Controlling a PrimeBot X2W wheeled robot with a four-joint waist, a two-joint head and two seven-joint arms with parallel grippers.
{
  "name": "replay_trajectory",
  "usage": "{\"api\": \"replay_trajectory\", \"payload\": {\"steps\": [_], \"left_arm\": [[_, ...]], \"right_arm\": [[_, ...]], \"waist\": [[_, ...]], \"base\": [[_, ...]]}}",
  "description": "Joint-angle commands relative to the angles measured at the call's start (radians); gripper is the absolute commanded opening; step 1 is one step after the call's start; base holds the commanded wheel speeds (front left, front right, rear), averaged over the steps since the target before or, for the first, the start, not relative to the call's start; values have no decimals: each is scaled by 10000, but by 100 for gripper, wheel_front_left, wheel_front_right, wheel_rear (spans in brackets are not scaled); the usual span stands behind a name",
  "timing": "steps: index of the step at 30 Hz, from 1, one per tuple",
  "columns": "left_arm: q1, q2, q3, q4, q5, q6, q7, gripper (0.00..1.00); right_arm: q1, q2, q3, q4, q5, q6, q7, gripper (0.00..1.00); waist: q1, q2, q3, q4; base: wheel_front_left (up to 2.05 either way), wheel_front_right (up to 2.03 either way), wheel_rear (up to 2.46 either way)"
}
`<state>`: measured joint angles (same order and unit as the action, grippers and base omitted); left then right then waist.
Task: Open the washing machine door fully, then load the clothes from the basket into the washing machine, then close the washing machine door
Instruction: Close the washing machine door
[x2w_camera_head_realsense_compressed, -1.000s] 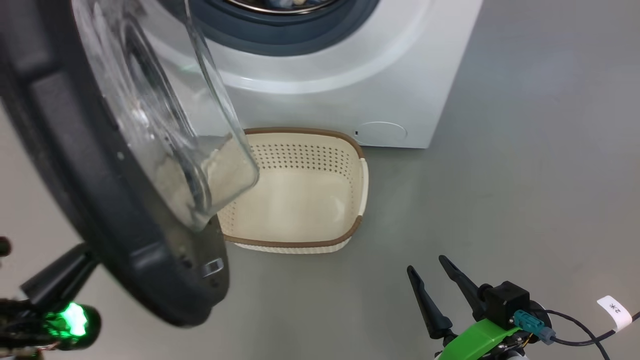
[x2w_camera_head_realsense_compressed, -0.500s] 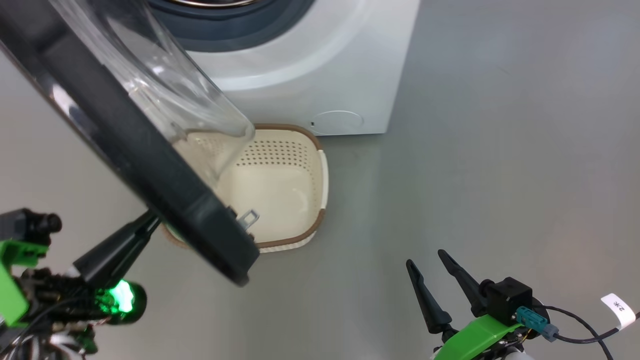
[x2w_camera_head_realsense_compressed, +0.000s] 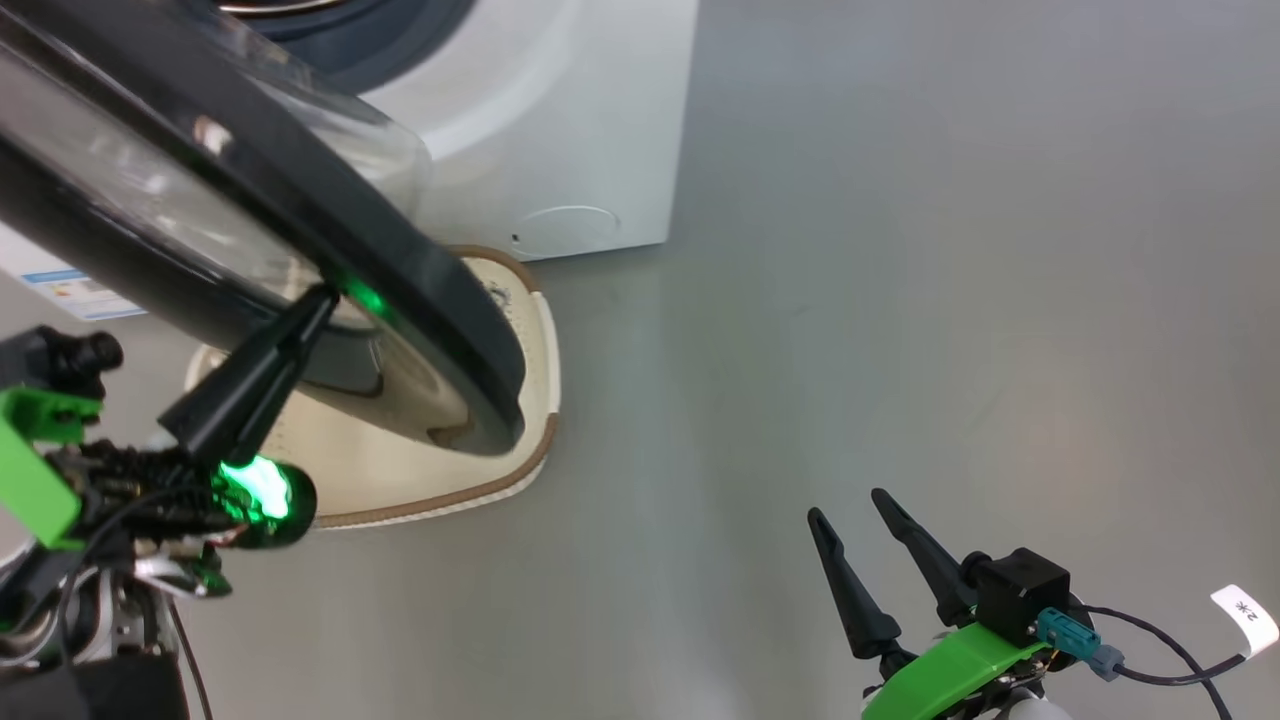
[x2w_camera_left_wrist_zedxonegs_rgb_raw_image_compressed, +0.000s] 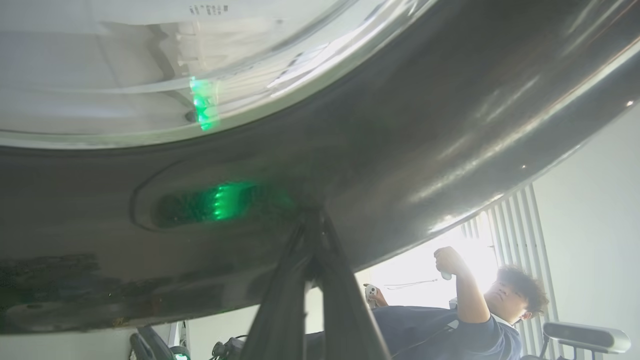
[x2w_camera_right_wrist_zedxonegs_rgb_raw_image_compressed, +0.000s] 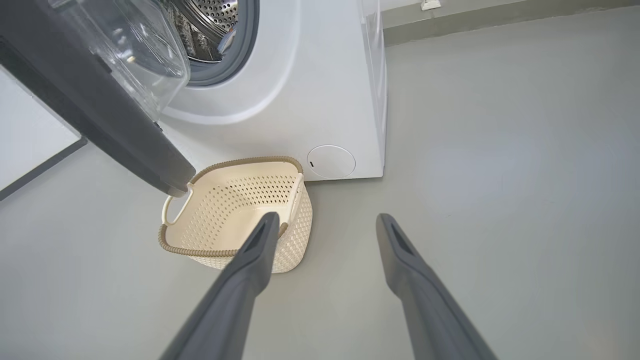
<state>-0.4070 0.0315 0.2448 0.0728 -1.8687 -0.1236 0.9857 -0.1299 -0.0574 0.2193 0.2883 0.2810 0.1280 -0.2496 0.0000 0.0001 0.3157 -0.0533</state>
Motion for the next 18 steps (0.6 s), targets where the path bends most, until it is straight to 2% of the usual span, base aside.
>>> {"api": "replay_trajectory", "payload": {"steps": [1, 10, 18], "left_arm": [[-325, 189, 234, -182, 130, -66, -85, 0], [-1201, 188, 400, 184, 552, -69, -983, 0], [-1321, 188, 491, 347, 818, -70, -1154, 0]], "right_arm": [[-122, 72, 306, -262, 96, 27, -121, 100], [-205, 72, 369, -422, 226, 27, -121, 100], [-203, 72, 247, -468, 280, 27, -122, 100]], "waist": [[0, -1, 203, -281], [0, -1, 505, -788], [0, -1, 411, -777]], "base": [[0, 0, 0], [0, 0, 0], [0, 0, 0]]}}
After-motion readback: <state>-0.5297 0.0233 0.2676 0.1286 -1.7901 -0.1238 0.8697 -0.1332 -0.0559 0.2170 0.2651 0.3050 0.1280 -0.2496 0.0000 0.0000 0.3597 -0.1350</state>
